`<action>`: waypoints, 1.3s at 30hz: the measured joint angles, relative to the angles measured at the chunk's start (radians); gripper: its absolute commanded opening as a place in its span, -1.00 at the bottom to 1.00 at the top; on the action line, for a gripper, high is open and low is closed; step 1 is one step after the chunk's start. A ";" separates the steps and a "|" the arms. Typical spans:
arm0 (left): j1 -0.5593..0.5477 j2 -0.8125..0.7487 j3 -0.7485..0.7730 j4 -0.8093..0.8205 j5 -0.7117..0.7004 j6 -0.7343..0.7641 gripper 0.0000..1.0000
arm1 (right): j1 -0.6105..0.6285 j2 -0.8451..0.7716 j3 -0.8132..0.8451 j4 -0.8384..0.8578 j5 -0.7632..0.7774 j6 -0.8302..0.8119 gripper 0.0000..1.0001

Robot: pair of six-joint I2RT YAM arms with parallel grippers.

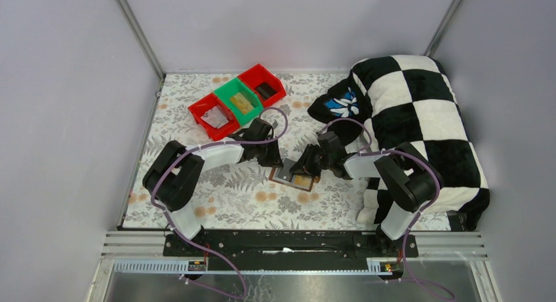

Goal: Take the credit cards out of the card holder
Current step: Remove the credit card from the card holder.

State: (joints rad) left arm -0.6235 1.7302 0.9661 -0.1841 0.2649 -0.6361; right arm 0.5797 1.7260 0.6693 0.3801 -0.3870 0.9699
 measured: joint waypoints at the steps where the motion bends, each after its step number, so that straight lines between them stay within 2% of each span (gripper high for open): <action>1: -0.001 0.001 0.000 0.002 0.000 -0.002 -0.83 | 0.000 0.000 0.000 0.000 0.000 0.000 -0.32; 5: -0.002 0.010 0.000 0.013 0.000 -0.003 -1.00 | -0.001 0.000 -0.004 0.004 0.000 0.003 -0.35; 11: -0.001 0.016 0.000 0.026 -0.001 -0.009 -1.00 | -0.005 -0.003 -0.027 0.034 0.002 0.016 -0.48; 18: -0.003 0.024 -0.006 0.055 0.000 -0.024 -1.00 | -0.016 -0.008 -0.113 0.163 0.003 0.085 -1.00; 30: -0.008 0.024 -0.028 0.104 0.001 -0.056 -1.00 | -0.027 0.009 -0.238 0.409 -0.002 0.182 -1.00; 39: -0.010 0.021 -0.053 0.148 0.016 -0.073 -1.00 | -0.031 -0.028 -0.285 0.435 -0.001 0.183 -1.00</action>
State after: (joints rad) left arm -0.6334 1.7512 0.9134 -0.0357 0.2813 -0.7090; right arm 0.5488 1.6978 0.3847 0.8150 -0.3882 1.1526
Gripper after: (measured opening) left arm 0.006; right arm 0.019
